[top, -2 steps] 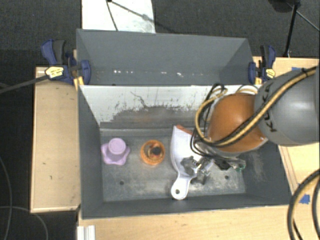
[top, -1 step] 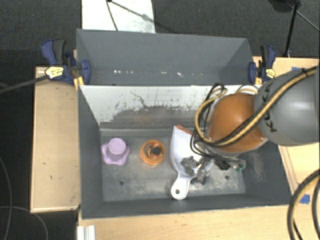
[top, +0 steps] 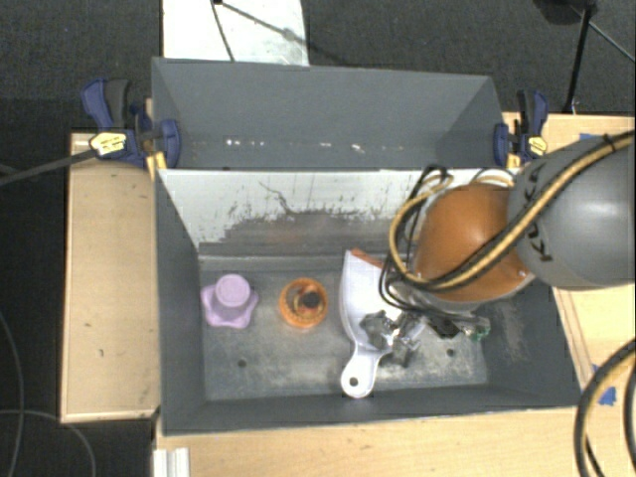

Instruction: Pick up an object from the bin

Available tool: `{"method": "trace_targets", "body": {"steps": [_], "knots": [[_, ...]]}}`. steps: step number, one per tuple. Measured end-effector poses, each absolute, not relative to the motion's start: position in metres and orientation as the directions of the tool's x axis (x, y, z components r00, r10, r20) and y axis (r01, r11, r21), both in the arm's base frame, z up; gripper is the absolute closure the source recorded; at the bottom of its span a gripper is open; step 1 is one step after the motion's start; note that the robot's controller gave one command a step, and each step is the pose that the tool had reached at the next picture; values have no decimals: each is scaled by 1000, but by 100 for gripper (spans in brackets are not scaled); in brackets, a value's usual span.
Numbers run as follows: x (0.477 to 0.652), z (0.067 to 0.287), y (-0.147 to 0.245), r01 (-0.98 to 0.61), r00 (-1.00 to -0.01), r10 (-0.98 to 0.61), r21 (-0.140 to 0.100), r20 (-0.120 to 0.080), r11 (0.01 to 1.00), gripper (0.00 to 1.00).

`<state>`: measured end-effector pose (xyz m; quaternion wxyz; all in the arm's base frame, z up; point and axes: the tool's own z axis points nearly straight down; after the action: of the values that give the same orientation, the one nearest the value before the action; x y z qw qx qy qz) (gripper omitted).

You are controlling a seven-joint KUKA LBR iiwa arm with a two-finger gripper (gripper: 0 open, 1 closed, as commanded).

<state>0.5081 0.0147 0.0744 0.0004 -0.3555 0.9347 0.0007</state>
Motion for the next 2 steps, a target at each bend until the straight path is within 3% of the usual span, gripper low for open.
{"method": "trace_targets", "body": {"steps": [2], "knots": [[510,99,15,-664,-748,-664,-2,-5,748,100]]}}
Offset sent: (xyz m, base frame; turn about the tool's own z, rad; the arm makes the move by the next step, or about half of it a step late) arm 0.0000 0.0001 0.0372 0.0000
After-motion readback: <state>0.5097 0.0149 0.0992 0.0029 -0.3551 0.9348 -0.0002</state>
